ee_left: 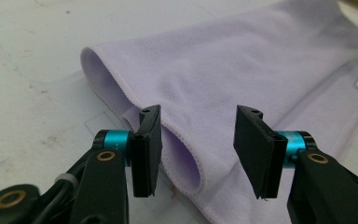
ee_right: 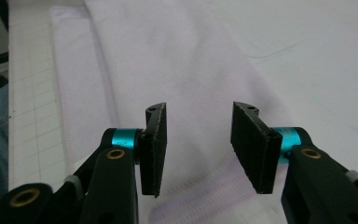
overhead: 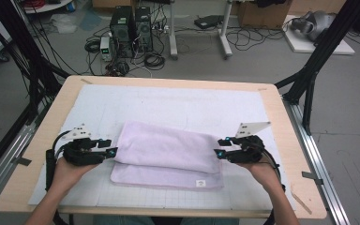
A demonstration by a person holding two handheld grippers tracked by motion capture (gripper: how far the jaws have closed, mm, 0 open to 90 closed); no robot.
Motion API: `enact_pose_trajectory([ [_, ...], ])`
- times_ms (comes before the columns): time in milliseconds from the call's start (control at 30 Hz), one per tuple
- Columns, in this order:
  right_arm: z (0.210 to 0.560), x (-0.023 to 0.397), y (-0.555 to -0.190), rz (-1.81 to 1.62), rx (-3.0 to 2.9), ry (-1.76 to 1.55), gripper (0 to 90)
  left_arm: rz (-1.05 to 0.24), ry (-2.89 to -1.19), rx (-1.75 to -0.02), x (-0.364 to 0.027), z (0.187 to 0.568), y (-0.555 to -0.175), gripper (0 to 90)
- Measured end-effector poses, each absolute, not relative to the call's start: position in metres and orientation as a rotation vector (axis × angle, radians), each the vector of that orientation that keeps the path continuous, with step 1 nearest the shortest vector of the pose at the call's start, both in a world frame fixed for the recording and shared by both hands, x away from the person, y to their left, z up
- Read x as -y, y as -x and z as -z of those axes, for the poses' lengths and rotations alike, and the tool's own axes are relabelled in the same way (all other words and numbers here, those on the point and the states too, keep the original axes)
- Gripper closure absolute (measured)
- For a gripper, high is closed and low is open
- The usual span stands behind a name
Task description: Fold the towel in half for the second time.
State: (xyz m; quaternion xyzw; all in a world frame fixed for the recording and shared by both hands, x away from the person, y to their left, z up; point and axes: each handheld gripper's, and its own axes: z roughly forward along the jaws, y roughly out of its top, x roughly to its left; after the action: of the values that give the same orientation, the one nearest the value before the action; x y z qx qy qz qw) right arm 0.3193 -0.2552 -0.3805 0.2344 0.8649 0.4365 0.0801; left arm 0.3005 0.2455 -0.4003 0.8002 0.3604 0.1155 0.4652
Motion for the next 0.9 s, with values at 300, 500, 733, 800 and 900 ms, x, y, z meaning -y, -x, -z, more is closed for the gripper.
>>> enact_pose_trajectory([
  [300,0.418,0.227,-0.320,-1.245,-2.730,-0.654,51.5,-0.303,-2.127,-0.912,-0.228,0.426,-0.313,65.9],
  [500,0.423,0.224,-0.313,-1.211,-2.769,-0.598,51.4,-0.305,-2.143,-0.903,-0.227,0.425,-0.309,79.8],
  [733,0.429,0.226,-0.314,-1.182,-2.786,-0.556,83.3,-0.294,-2.107,-0.885,-0.229,0.418,-0.303,84.8],
  [800,0.422,0.232,-0.313,-1.239,-2.758,-0.565,83.6,-0.291,-2.053,-0.889,-0.235,0.410,-0.299,84.9],
  [900,0.403,0.243,-0.310,-1.300,-2.700,-0.549,83.7,-0.294,-1.999,-0.875,-0.240,0.397,-0.291,85.0],
])
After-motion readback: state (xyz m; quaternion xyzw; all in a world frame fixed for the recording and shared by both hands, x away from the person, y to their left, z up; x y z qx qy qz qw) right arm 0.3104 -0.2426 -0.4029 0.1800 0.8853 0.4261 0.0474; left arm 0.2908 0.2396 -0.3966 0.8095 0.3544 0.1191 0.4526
